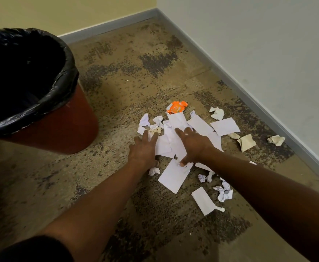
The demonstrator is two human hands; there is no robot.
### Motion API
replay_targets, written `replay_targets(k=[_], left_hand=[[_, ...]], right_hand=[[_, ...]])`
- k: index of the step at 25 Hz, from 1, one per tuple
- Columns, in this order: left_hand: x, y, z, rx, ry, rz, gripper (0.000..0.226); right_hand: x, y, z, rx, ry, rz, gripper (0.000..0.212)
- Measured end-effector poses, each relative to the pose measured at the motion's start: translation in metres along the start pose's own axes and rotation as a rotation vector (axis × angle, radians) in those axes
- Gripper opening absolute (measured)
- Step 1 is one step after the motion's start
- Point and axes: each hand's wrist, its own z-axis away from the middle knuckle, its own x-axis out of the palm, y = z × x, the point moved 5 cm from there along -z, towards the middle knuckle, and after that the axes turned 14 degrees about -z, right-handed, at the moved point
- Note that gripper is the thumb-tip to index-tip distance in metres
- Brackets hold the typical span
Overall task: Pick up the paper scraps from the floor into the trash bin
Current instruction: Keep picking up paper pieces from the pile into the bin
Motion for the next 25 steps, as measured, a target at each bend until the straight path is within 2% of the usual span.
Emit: replay_targets(k=[6, 10, 12, 16, 22, 25], left_hand=[[0.002, 0.009, -0.007, 0.01, 0.046, -0.005, 0.093], [-0.001, 0.012, -0.002, 0.006, 0.063, -0.008, 0.066], [-0.003, 0.016, 0.002, 0.023, 0.083, -0.066, 0.056], [-0.006, 0.028, 0.01, 0.093, 0.068, -0.147, 0.051], [-0.01, 0.036, 0.02, 0.12, 0.134, -0.137, 0.035], [-0.016, 0.033, 0.025, 0.136, 0.188, -0.113, 0.023]], right_hand=[[0.019, -0.003, -0.007, 0.024, -0.005, -0.005, 0.134], [0.026, -0.008, -0.002, -0.018, 0.067, -0.014, 0.121], [0.029, -0.013, 0.001, -0.058, 0.084, -0.012, 0.111], [0.029, -0.019, 0.006, -0.097, 0.159, -0.042, 0.081], [0.023, -0.026, 0.011, -0.186, 0.251, -0.042, 0.04], [0.018, -0.027, 0.013, -0.21, 0.273, -0.043, 0.031]])
